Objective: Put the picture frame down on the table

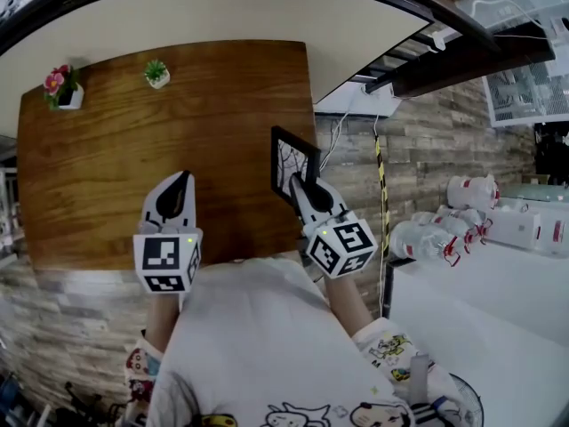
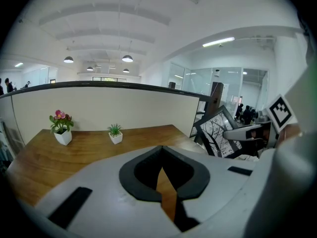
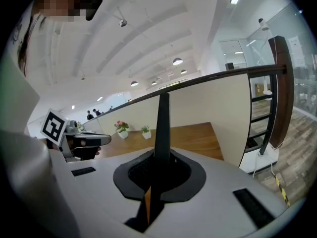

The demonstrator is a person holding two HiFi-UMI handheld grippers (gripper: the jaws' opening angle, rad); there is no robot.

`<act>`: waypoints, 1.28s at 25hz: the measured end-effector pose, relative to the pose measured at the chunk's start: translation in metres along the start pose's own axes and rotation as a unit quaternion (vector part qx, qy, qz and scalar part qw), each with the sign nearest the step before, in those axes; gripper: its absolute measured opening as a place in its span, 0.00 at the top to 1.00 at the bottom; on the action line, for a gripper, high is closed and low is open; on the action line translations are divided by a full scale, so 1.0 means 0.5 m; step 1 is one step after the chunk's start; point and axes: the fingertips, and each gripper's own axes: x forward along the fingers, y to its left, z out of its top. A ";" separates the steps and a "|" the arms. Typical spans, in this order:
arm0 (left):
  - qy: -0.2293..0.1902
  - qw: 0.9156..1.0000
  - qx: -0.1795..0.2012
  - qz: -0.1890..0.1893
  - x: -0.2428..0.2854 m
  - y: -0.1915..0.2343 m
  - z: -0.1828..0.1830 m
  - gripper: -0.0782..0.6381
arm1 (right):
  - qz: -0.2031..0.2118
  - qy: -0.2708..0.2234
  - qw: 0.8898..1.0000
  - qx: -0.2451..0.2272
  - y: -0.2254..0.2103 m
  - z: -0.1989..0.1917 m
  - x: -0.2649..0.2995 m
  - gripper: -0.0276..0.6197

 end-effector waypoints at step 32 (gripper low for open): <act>0.050 0.998 -0.012 -0.025 0.020 -0.033 -0.094 0.89 | 0.072 0.151 0.973 0.158 0.020 -0.225 0.066 0.94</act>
